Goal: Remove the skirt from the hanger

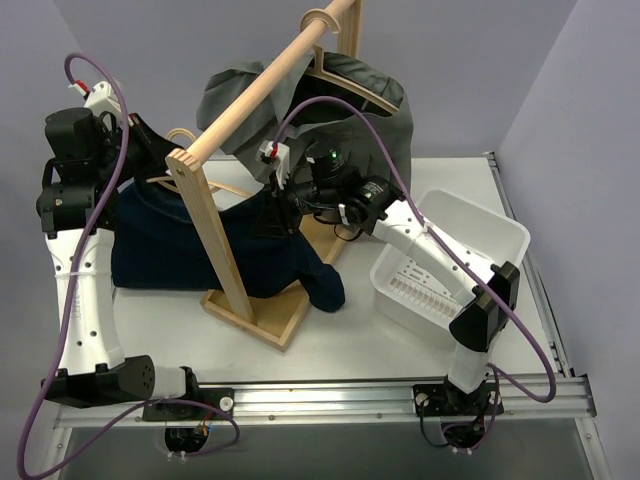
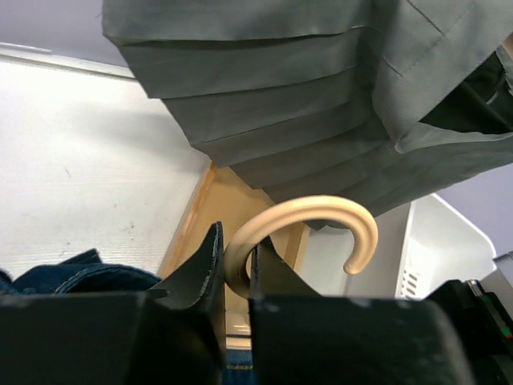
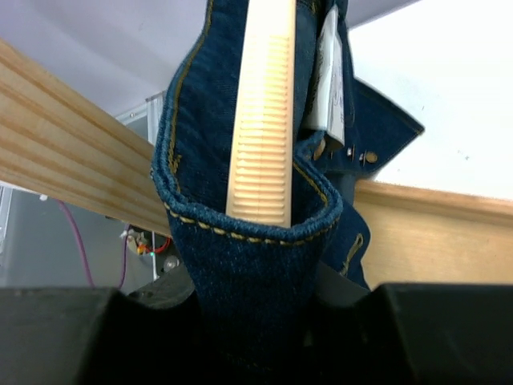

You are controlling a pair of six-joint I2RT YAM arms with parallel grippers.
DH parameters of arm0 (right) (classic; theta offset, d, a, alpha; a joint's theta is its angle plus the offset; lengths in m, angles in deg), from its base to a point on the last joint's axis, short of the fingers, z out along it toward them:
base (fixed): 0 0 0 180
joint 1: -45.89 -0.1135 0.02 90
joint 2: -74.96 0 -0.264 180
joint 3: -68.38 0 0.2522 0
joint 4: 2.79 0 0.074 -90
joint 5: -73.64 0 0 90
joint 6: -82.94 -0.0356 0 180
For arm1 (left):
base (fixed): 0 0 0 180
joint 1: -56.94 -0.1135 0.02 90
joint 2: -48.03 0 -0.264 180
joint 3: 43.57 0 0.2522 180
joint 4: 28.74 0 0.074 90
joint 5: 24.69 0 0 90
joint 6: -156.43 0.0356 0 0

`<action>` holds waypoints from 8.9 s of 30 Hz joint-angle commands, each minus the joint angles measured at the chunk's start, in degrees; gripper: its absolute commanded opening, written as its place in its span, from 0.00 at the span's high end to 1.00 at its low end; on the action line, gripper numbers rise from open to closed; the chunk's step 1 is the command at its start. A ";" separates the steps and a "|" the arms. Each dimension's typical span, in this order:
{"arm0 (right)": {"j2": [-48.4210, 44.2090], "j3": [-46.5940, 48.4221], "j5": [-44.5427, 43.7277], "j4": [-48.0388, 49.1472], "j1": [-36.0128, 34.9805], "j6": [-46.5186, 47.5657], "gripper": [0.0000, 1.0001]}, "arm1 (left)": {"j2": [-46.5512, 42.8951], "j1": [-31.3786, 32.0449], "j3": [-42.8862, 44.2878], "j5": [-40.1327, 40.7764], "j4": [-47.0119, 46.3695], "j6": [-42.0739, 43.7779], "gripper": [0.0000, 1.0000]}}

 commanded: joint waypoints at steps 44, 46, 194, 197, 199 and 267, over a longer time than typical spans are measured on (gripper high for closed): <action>-24.35 -31.02 -55.36 -3.33 0.49 -11.80 1.00 | -1.13 -1.20 9.09 13.07 -3.52 1.19 0.98; -29.43 -34.43 -57.31 -4.12 1.71 -15.41 1.00 | -2.53 -1.47 7.16 14.65 -6.75 0.05 0.98; -40.80 -5.08 -110.76 21.02 -3.55 41.81 1.00 | -2.28 10.13 -12.37 6.66 -15.56 0.66 0.98; -42.47 -11.15 -111.63 17.59 -3.38 35.57 1.00 | -2.10 10.22 -12.19 6.23 -15.56 0.66 0.98; -43.26 -15.88 -112.78 14.87 -2.42 29.02 1.00 | -2.01 10.22 -12.02 5.61 -15.56 0.74 0.98; -25.51 -33.14 16.50 7.74 19.83 -5.67 0.16 | -2.55 7.06 -28.62 -42.20 -69.50 -38.97 0.98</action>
